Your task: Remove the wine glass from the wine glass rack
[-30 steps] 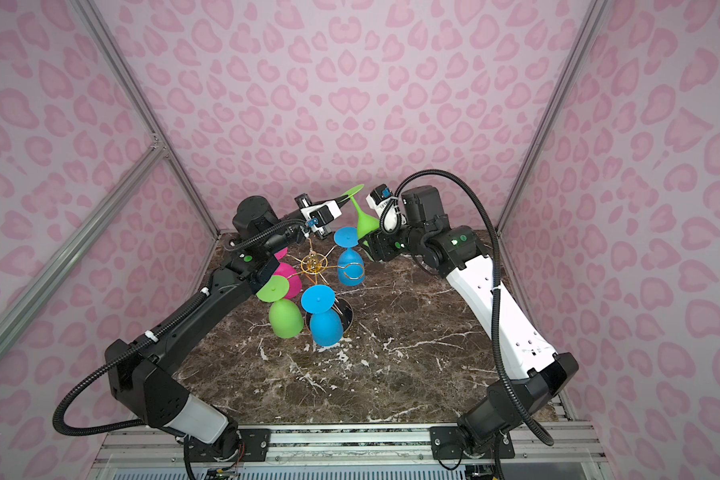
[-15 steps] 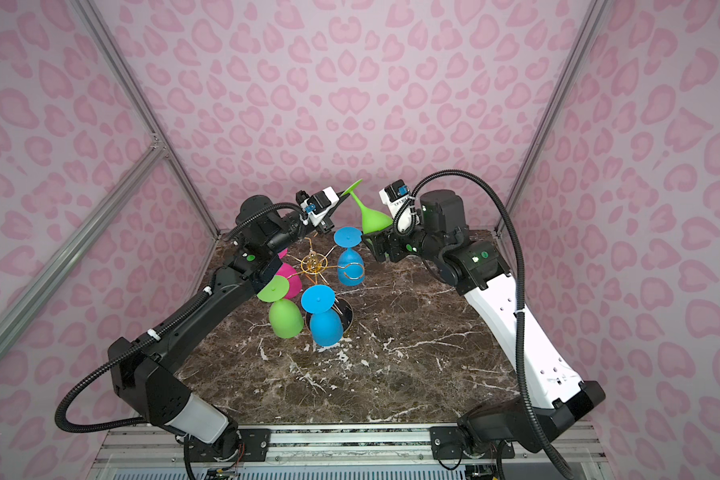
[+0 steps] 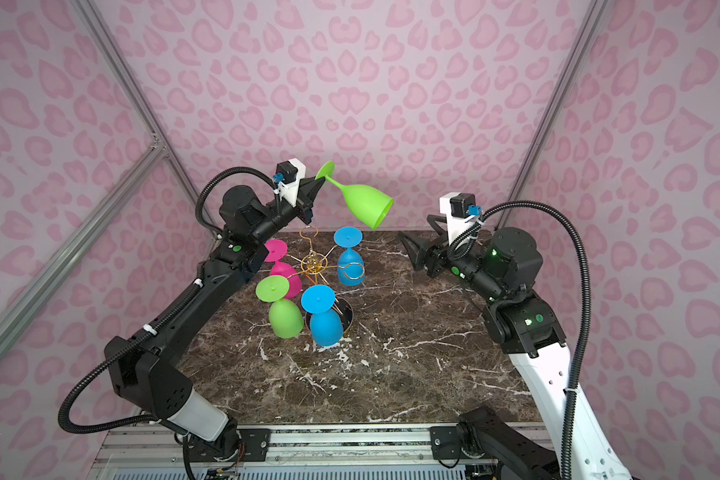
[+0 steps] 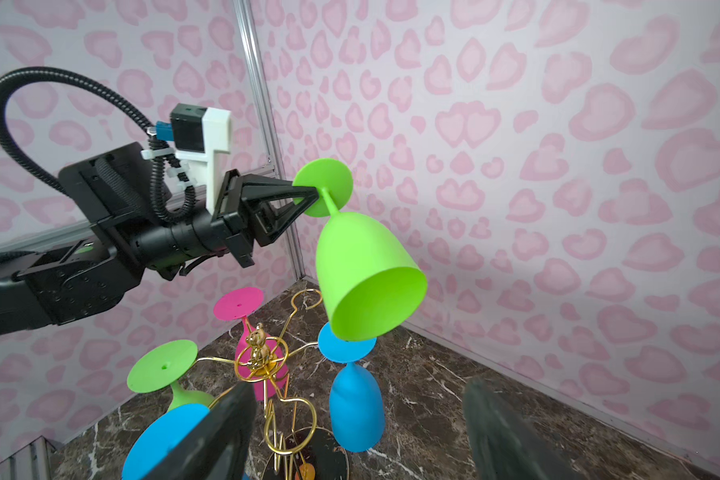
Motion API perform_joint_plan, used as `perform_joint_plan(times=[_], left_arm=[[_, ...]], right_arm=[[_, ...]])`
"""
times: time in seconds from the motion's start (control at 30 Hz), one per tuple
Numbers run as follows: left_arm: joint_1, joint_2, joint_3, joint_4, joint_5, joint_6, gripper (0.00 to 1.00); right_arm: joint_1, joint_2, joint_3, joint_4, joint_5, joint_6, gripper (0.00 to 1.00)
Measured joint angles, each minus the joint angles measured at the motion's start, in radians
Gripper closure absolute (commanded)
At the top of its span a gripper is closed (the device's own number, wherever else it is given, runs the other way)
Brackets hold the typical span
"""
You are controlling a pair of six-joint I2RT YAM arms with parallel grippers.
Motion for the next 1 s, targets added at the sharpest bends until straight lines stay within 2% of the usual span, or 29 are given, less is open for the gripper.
perform_joint_plan(times=[0.13, 0.4, 0.57, 0.8, 1.0], left_arm=[[0.006, 0.000, 0.003, 0.000, 0.061, -0.068, 0.96], [0.014, -0.004, 0.003, 0.002, 0.097, -0.125, 0.97], [0.015, -0.004, 0.003, 0.002, 0.105, -0.143, 0.97], [0.017, -0.004, 0.006, 0.002, 0.126, -0.169, 0.97], [0.017, -0.004, 0.012, 0.003, 0.129, -0.179, 0.97]], right_arm=[[-0.065, 0.051, -0.048, 0.075, -0.094, 0.094, 0.35], [-0.074, 0.140, -0.061, 0.226, -0.211, 0.209, 0.40], [-0.071, 0.180, -0.063, 0.290, -0.237, 0.259, 0.44], [-0.051, 0.237, -0.035, 0.338, -0.229, 0.266, 0.50], [-0.035, 0.300, 0.002, 0.366, -0.206, 0.265, 0.67]])
